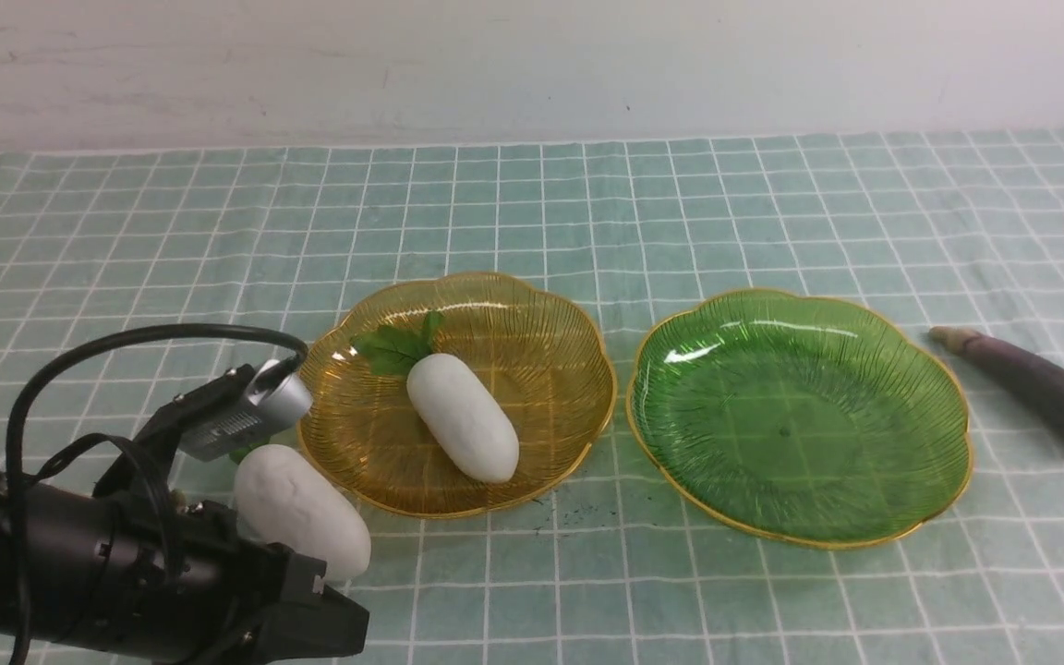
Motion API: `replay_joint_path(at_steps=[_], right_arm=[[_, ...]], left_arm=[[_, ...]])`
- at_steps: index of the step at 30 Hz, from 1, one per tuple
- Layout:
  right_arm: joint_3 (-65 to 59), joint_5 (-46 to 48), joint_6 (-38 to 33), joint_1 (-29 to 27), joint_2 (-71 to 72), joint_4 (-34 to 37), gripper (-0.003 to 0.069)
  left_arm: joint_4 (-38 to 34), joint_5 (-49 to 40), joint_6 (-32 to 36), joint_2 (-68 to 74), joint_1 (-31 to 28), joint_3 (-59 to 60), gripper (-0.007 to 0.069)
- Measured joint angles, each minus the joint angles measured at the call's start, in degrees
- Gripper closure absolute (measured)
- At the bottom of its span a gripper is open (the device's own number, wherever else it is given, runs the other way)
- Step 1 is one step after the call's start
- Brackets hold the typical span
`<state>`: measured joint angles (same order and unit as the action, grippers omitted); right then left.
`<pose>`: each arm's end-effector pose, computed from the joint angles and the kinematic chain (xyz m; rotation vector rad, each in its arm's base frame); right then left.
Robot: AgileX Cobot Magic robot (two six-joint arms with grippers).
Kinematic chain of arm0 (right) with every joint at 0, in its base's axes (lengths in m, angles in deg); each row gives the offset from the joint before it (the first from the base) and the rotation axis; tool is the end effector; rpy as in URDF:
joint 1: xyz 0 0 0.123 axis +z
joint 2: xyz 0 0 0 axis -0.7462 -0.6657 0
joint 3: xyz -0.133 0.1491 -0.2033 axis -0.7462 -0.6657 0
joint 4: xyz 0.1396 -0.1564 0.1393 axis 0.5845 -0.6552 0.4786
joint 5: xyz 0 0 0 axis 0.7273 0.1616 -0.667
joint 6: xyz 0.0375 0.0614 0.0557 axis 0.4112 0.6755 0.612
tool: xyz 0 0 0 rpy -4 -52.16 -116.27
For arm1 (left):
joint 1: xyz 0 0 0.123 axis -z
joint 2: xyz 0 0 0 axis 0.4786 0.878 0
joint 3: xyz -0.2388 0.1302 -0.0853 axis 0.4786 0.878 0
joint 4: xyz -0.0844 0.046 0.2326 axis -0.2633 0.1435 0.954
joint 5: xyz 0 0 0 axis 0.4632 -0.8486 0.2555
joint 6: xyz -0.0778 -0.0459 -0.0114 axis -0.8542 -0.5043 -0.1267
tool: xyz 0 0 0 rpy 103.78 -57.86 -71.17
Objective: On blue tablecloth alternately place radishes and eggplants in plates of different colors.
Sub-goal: 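Put the eggplants into the green plate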
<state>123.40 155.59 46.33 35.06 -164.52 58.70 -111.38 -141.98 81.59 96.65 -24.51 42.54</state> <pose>0.3912 -0.0775 0.2500 0.2002 2.9853 0.1973 0.1892 -0.0723 0.2239 0.1935 2.6864 -1.0056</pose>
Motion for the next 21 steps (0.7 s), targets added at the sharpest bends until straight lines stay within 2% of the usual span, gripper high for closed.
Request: replay_joint_path(at_steps=[3, 8, 11, 14, 17, 21], right_arm=[[0.0, -0.1, 0.0, 0.0, -2.5, -0.7, 0.0382], [0.0, -0.3, 1.5, 0.0, -7.9, -5.9, 0.0126], [0.0, -0.5, 2.9, 0.0, -10.4, -6.3, 0.005], [0.0, -0.7, 3.2, 0.0, -11.9, -5.6, 0.0041], [0.0, -0.8, 3.4, 0.0, -12.5, -5.3, 0.0066], [0.0, -0.8, 3.4, 0.0, -12.3, -4.9, 0.0187]], left_arm=[[0.0, 0.0, 0.0, 0.0, 0.0, 0.0, 0.0631], [0.2, 0.0, 0.0, 0.0, 0.0, 0.0, 0.0631], [0.2, 0.0, 0.0, 0.0, 0.0, 0.0, 0.0631], [0.2, 0.0, 0.0, 0.0, 0.0, 0.0, 0.0631], [0.2, 0.0, 0.0, 0.0, 0.0, 0.0, 0.0631], [0.2, -0.1, 0.0, 0.0, 0.0, 0.0, 0.0631]])
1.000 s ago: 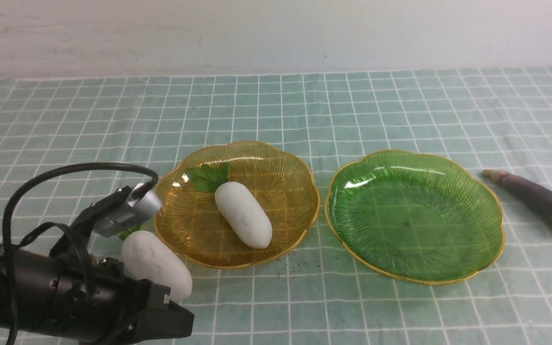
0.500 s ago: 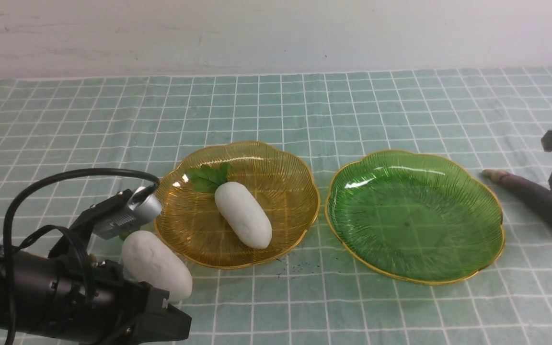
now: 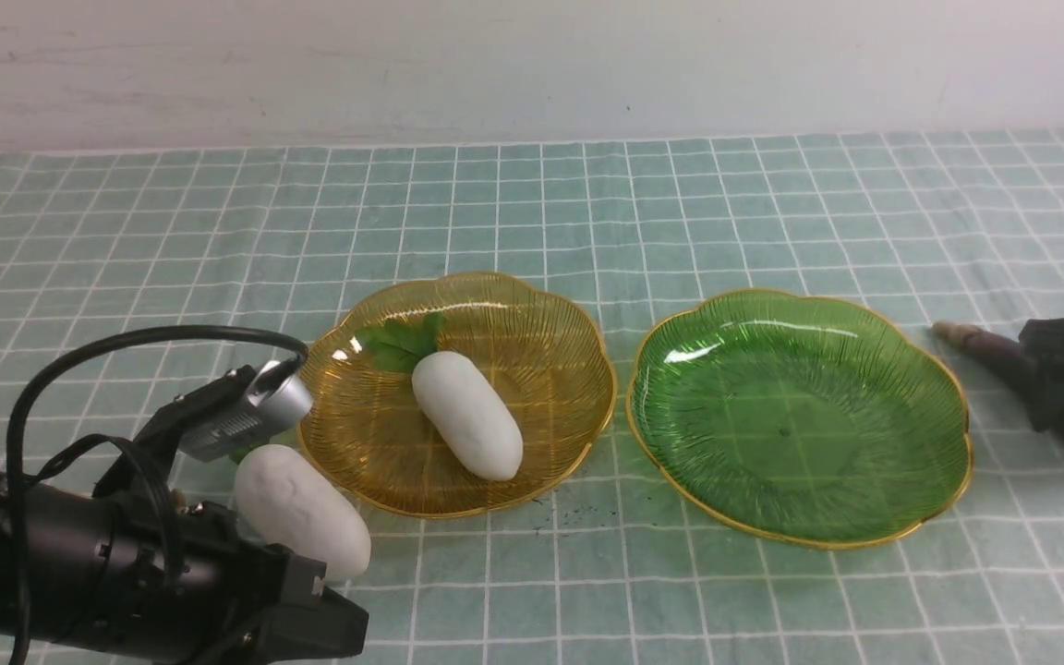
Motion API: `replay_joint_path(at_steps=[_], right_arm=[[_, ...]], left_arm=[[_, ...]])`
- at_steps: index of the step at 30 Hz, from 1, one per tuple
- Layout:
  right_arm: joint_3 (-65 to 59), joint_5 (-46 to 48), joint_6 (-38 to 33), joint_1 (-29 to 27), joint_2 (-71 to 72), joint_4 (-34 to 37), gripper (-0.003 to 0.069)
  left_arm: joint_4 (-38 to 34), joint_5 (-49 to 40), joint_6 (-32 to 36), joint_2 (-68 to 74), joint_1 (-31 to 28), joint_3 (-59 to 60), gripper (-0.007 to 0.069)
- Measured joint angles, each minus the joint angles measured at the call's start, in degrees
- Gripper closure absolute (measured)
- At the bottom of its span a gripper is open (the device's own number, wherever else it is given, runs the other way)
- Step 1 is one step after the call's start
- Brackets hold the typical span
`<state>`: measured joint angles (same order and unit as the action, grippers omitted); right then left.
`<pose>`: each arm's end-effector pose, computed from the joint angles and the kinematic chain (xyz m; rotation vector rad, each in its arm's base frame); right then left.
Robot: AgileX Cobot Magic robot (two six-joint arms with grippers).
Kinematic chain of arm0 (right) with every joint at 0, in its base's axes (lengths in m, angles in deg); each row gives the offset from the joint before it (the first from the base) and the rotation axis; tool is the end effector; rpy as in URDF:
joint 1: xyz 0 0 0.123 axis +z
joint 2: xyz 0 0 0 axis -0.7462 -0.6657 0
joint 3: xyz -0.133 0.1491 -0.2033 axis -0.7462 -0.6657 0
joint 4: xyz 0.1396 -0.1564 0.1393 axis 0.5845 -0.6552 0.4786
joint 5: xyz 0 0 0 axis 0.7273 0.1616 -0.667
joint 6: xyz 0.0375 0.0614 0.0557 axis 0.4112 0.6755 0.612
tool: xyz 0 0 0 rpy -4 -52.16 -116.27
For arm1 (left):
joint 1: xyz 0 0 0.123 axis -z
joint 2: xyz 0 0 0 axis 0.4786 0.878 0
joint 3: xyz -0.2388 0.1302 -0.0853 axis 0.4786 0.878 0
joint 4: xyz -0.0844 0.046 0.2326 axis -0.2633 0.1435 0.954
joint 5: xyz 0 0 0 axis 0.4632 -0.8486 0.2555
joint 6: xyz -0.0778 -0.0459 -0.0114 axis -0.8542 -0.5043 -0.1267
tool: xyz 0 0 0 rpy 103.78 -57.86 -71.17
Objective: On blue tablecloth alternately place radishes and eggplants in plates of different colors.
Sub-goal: 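Put the eggplants into the green plate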
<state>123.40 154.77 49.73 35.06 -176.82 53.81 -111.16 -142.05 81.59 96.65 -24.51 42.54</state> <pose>0.4079 -0.0889 0.1613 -0.2727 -3.0552 -0.1270 0.1890 -0.0722 0.2237 0.1977 2.6889 -1.0029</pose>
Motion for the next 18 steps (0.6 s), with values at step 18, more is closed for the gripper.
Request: replay_joint_path(at_steps=[18], right_arm=[[-10.4, 0.4, -6.0, 10.5, 23.2, 15.9, 0.0258]], left_arm=[[0.3, -1.7, 0.0, 0.0, 0.0, 1.4, 0.0631]])
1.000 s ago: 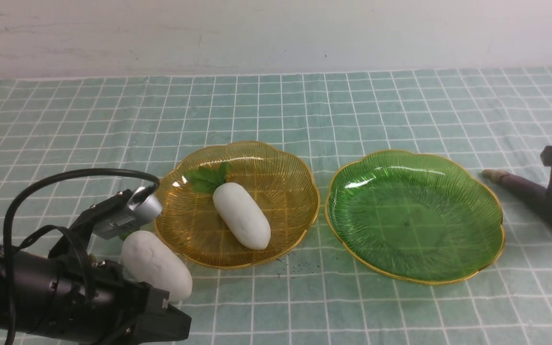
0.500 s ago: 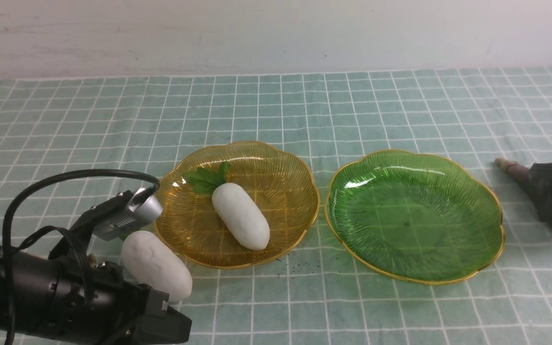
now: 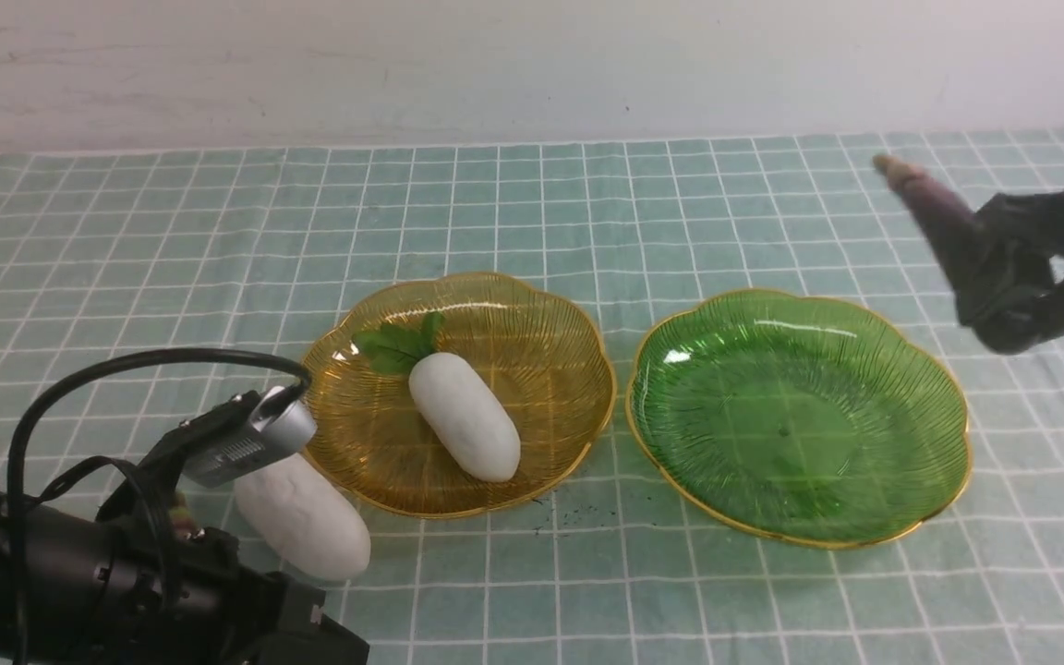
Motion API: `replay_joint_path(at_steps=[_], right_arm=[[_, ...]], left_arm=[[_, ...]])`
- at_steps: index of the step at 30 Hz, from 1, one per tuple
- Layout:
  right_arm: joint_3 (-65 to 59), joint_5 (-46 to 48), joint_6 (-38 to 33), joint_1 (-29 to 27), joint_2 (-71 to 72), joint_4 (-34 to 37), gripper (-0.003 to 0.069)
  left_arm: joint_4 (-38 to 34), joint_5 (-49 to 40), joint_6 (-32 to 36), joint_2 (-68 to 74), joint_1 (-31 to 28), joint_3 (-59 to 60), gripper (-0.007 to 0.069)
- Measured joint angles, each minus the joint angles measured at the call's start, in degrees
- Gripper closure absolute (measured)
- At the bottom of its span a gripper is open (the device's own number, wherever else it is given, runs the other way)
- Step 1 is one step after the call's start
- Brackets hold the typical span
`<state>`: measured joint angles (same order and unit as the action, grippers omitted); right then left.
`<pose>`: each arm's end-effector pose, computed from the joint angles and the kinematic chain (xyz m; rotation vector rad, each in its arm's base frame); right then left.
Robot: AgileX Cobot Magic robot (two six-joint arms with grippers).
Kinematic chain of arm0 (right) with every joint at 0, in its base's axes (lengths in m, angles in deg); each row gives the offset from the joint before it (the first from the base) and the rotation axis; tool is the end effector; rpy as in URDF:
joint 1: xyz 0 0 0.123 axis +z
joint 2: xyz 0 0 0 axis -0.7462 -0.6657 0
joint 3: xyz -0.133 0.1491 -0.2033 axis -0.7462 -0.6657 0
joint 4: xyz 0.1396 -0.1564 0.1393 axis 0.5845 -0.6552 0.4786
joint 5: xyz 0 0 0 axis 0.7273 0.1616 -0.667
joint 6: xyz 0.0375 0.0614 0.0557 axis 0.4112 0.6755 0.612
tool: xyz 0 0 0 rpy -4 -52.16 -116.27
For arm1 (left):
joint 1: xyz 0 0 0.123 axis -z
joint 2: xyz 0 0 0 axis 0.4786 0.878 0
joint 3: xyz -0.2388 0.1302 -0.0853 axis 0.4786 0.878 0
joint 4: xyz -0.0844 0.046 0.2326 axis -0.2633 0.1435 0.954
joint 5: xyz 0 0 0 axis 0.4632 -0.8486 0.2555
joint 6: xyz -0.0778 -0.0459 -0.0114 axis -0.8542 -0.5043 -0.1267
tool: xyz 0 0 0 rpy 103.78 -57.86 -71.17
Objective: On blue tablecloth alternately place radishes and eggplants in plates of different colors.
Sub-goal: 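Put the eggplants into the green plate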
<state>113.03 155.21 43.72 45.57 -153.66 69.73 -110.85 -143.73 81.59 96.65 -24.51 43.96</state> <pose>0.3527 0.0133 0.2781 -0.0612 2.9334 0.4798 0.1819 -0.0727 0.2178 0.2082 2.7285 -1.0317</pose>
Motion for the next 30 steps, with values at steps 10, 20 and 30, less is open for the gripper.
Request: replay_joint_path(at_steps=[10, 20, 30], right_arm=[[-2.1, -3.4, -1.3, 12.4, -6.5, -4.2, 0.0258], [-2.5, -1.1, 4.0, 13.9, -13.1, -10.3, 0.0136], [-4.7, -1.1, 10.2, 13.9, -6.3, -9.4, 0.0127]], left_arm=[[0.1, 1.2, 0.1, 0.0, 0.0, 0.0, 0.0631], [1.4, 2.8, 0.1, 0.0, 0.0, 0.0, 0.0631], [5.3, 9.6, -2.1, 0.0, 0.0, 2.3, 0.0624]])
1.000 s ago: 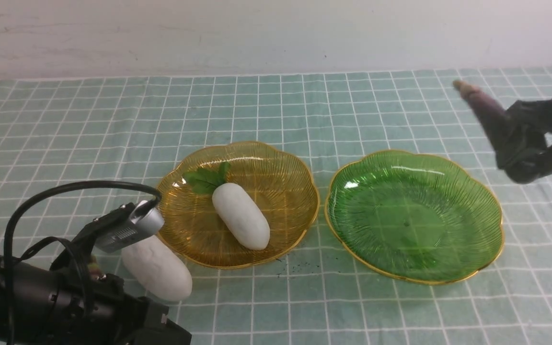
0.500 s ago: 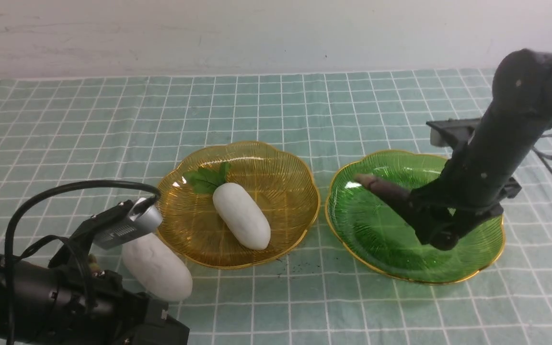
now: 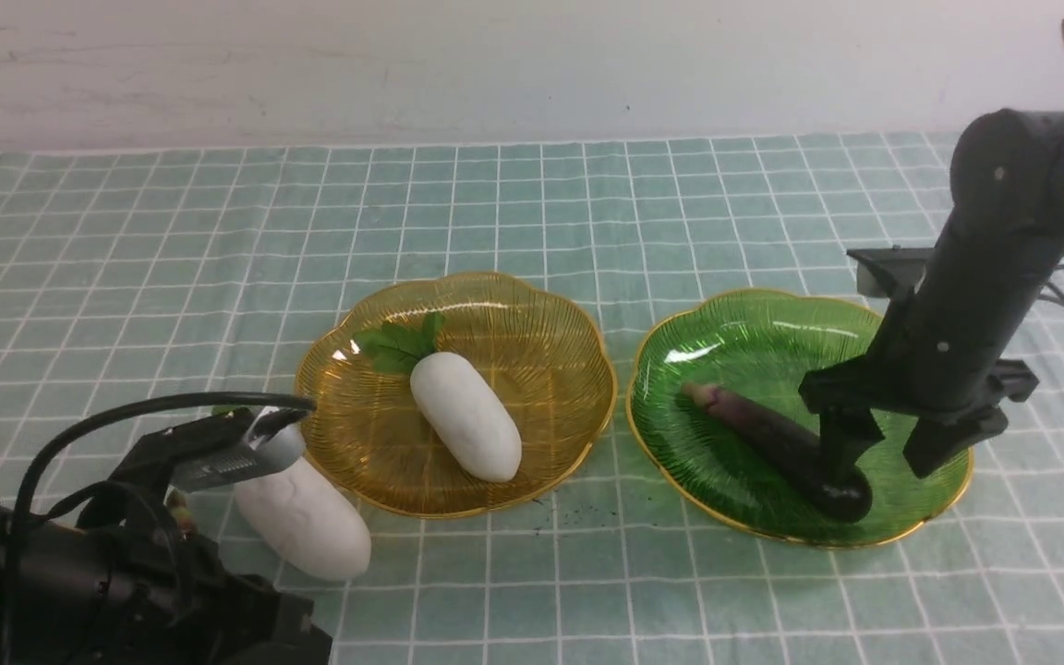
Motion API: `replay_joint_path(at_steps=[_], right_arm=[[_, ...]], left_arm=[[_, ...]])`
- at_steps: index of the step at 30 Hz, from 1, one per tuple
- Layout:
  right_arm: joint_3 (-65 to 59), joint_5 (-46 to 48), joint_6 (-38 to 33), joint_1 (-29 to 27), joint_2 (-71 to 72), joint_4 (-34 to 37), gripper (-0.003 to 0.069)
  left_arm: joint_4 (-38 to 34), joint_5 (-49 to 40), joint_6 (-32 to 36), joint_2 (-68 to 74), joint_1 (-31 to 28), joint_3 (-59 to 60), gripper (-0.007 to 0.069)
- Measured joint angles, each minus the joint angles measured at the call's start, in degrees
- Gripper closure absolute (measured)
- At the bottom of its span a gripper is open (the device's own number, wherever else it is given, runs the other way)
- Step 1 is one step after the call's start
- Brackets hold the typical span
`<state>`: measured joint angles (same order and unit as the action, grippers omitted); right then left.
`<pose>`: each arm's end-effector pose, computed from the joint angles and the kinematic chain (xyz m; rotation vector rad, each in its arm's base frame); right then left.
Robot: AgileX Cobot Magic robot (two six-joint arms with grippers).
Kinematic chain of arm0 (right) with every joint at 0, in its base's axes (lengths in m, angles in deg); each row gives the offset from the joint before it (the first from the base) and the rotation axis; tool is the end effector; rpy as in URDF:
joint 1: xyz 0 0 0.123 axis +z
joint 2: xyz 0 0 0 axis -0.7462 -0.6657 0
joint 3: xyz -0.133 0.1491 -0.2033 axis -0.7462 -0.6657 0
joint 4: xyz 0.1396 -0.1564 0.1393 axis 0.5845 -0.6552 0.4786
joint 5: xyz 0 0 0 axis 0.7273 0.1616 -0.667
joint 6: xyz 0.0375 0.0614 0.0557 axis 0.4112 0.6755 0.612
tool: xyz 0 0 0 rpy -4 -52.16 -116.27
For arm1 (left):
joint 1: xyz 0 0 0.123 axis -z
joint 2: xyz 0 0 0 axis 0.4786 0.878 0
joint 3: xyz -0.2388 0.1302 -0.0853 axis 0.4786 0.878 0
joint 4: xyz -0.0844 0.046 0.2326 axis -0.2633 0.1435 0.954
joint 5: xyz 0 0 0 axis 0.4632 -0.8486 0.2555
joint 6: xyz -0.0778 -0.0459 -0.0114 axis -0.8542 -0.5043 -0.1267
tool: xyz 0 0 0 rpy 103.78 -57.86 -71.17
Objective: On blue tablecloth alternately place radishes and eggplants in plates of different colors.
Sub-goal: 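Put the eggplants into the green plate, then place the eggplant on the green plate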
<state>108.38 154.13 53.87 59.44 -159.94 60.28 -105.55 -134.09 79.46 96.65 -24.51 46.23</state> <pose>0.3444 0.0845 0.2154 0.2055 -3.0674 -0.2640 0.1856 -0.0613 0.2026 0.1428 2.7322 -0.8072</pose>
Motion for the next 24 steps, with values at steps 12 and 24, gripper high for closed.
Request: replay_joint_path(at_steps=[12, 24], right_arm=[[-17.6, 0.5, -2.5, 0.0, 24.6, 4.7, 0.0127], [-36.7, 1.7, -3.8, 0.0, 52.7, 3.6, 0.0127]], left_arm=[[0.1, 9.6, -6.6, 0.0, 0.0, 0.4, 0.042], [0.1, 8.8, -8.0, 0.5, 0.0, -9.3, 0.0261]])
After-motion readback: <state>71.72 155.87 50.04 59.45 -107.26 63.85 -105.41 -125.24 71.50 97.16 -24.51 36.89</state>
